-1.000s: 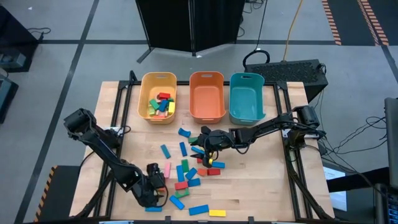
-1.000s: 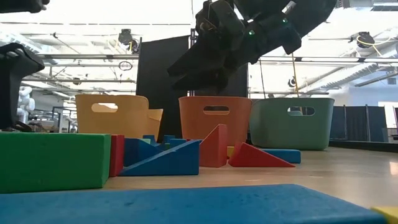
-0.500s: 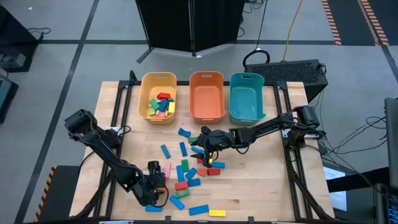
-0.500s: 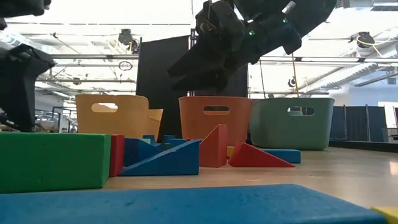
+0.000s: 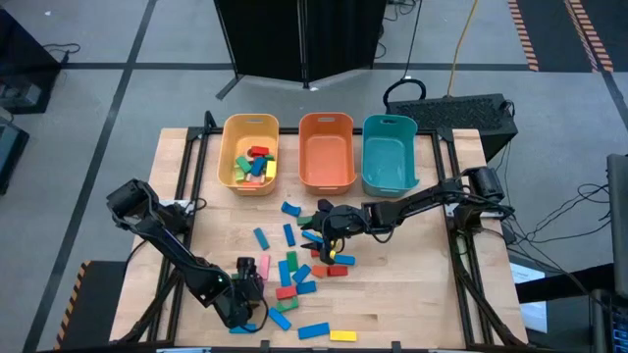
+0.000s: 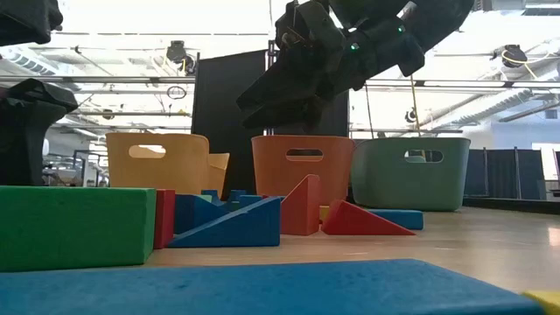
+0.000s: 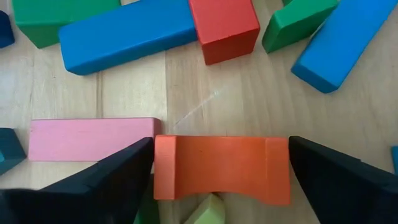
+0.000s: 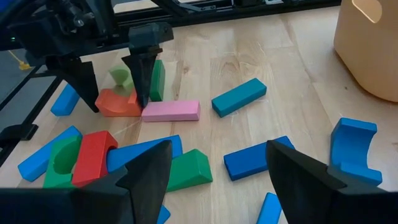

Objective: Sort blocks by size
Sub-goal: Put the orange arch block into the yellow bin

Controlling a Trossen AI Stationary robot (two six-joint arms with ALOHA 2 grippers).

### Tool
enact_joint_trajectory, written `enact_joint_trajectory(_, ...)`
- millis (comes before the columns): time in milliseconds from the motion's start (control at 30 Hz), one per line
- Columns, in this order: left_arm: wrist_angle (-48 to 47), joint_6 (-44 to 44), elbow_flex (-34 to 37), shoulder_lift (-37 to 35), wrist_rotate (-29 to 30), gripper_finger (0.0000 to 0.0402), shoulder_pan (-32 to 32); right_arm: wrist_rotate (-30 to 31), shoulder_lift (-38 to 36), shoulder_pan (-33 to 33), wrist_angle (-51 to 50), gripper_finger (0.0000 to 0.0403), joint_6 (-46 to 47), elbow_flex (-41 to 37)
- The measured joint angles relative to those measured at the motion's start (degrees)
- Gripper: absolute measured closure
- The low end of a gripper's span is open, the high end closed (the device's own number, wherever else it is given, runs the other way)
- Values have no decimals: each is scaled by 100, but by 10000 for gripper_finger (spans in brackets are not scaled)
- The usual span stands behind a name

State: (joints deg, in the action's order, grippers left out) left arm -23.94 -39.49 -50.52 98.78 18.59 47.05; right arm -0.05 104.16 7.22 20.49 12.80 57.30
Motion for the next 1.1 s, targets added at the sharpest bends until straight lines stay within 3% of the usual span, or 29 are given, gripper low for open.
enact_joint_trajectory(267, -22, -65, 9, -9, -41, 129, -22, 2, 0, 0, 2, 156, 0, 0)
enact_joint_trajectory(600, -268, 88, -103, -241, -37, 108, -191, 2, 0, 0, 21, 156, 0, 0)
enact_joint_trajectory(733, -787, 87, -111, -496, 44, 109, -361, 1, 0, 0, -19, 156, -4, 2)
enact_joint_trajectory(1100, -1646, 91, -122, -1255, 351, 112, -1257, 0, 0, 0, -112, 156, -42, 2)
